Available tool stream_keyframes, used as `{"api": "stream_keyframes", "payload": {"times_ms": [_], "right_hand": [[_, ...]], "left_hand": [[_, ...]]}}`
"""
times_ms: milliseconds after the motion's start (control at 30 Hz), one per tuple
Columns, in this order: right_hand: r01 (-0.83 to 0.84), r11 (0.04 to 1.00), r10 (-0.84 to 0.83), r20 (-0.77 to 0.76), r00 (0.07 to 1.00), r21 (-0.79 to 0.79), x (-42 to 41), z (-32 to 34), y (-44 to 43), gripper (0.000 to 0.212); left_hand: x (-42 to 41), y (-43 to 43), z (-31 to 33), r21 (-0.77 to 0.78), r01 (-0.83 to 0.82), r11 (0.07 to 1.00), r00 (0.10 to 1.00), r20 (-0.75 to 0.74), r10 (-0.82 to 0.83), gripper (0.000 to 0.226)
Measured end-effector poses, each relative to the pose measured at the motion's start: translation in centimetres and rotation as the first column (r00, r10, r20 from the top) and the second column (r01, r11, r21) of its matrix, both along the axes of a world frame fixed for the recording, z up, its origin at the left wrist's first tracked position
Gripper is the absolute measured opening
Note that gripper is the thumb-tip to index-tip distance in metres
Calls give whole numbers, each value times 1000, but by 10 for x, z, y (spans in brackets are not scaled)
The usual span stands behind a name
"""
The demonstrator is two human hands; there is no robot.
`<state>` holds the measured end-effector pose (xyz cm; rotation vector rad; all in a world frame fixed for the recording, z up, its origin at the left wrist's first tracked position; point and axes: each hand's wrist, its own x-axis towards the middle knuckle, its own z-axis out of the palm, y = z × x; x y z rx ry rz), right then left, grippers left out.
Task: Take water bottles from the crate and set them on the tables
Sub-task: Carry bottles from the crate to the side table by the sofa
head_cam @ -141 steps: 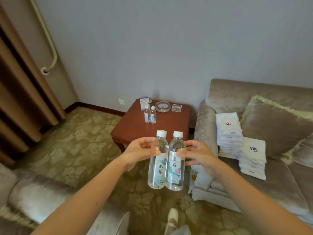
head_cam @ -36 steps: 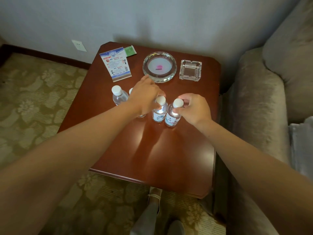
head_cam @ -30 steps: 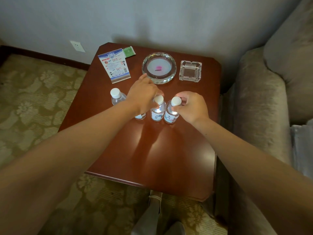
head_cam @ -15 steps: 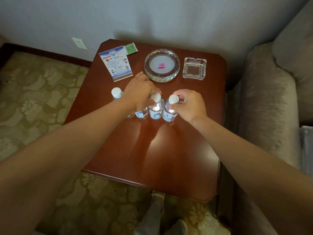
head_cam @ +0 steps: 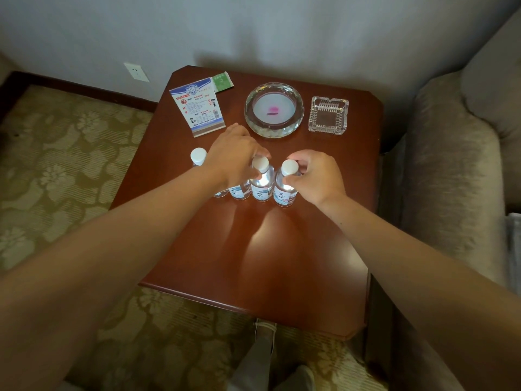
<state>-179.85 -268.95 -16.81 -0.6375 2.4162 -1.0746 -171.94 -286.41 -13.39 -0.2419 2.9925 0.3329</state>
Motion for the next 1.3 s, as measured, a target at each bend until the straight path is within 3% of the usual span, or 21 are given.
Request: {"api": "stream_keyframes", "payload": {"times_ms": [500,700,1000,1300], "right_hand": [[-105,995,105,-47,993,4,0,-5,4,26],[-92,996,91,65,994,19,10,2,10,68],[-188,886,275,-154,949,423,63,61,72,100],[-179,804,306,-135,943,567,126,134,160,118]], "left_hand": [[3,2,-4,8,-24,1000,1000,-14,24,42],[11,12,-4,-31,-43,999,998,43,45,66],[80,71,30,-98,-83,992,995,47,88,98],[164,160,94,-57,-133,989,970,199,142,105]]}}
